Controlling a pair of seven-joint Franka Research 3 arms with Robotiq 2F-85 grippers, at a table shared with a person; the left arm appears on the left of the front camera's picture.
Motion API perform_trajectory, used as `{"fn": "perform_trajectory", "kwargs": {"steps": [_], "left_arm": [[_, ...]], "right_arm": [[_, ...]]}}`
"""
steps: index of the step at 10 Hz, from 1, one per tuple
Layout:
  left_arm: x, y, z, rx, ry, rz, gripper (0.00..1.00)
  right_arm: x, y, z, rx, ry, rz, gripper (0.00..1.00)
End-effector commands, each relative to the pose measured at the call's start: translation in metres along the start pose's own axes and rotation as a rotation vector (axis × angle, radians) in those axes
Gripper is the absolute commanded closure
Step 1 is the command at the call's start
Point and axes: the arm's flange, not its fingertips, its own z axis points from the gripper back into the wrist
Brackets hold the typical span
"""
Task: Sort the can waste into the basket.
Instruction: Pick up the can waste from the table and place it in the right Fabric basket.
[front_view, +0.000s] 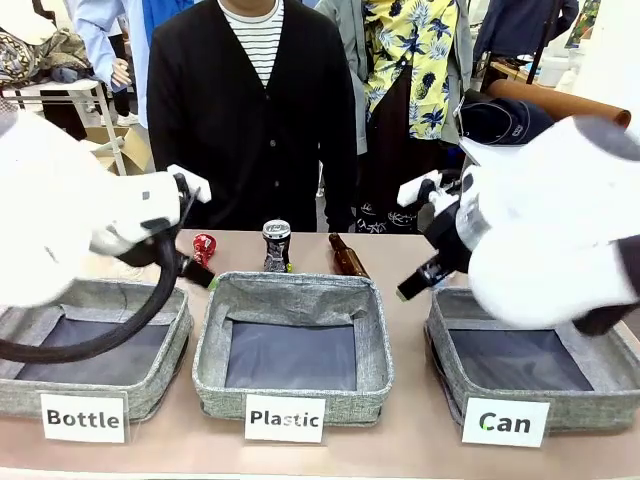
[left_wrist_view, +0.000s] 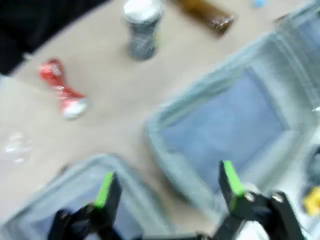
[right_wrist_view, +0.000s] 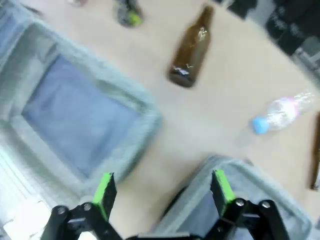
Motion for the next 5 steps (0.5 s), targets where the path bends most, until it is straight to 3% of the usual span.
{"fn": "perform_trajectory", "kwargs": {"steps": [1, 3, 5], "left_arm": [[-0.016, 0.009, 0.117, -0.245, -0.072, 0.146, 0.00], [-0.074, 0.057, 0.149, -0.578, -0.076, 0.154, 0.00], [-0.154, 0.139, 0.150, -0.730, -0.218, 0.403, 0.00]], "right_arm": [[-0.010, 0.005, 0.116, 0.136, -0.059, -0.184, 0.00], [-0.070, -0.043, 0.162, 0.385, -0.182, -0.384, 0.00], [-0.150, -0.117, 0.173, 0.519, -0.397, -0.745, 0.00]]}}
